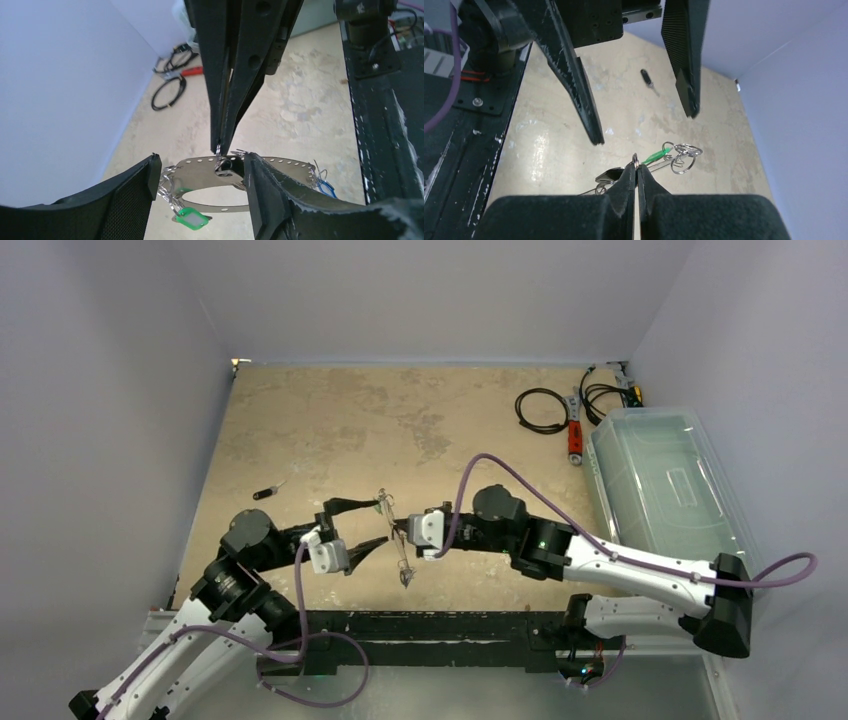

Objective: Put the keys on the keyring

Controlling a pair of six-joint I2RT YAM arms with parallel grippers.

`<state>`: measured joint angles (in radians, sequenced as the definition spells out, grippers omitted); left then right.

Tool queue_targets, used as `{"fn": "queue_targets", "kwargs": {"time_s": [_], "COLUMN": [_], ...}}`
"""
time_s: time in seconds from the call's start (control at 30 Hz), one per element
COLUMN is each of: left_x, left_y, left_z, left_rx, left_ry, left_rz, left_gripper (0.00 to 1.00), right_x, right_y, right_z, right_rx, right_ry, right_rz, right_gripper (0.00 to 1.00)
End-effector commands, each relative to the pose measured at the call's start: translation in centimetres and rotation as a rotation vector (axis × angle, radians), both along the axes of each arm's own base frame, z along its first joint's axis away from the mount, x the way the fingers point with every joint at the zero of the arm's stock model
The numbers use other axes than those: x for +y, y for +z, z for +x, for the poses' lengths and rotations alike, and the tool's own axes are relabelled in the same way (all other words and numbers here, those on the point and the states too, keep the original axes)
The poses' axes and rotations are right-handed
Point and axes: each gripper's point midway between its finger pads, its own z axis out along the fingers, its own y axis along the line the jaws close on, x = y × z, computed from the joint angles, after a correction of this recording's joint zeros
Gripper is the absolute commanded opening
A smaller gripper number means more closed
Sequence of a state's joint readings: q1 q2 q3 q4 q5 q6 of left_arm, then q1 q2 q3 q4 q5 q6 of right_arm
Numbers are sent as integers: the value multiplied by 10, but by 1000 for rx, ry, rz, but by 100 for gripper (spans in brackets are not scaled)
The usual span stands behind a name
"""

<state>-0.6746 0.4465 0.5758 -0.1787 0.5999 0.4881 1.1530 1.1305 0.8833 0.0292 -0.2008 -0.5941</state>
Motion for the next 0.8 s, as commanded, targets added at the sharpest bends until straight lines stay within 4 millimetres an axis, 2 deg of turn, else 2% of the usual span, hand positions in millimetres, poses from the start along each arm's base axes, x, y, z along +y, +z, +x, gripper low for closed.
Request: {"fn": "queue_targets", "kwargs": {"time_s": [0.0, 0.17, 0.27, 0.5, 0.77], "left_x": [-1, -5, -8, -14, -17], "left_y": [24, 27, 24, 20, 18], "left_z": [-10, -19, -23, -27, -30], "left_rx": [-80, -96, -92, -72, -57], "left_ry": [-43, -108, -142, -193, -223], "left_rz": [-88, -77, -67, -52, -49], "left_gripper": [60, 33, 25, 24, 33], "right_x": [-6, -8, -7, -4, -1], "right_y": [71, 81, 83, 88, 88], "right_z": [-16, -28, -33, -47, -60], "right_rx": [-74, -70, -65, -49, -24], "right_ry": [54, 114, 141, 214, 287], "right_rz": [279, 320, 331, 367, 388], "right_gripper": [0, 0, 0, 0, 0]}}
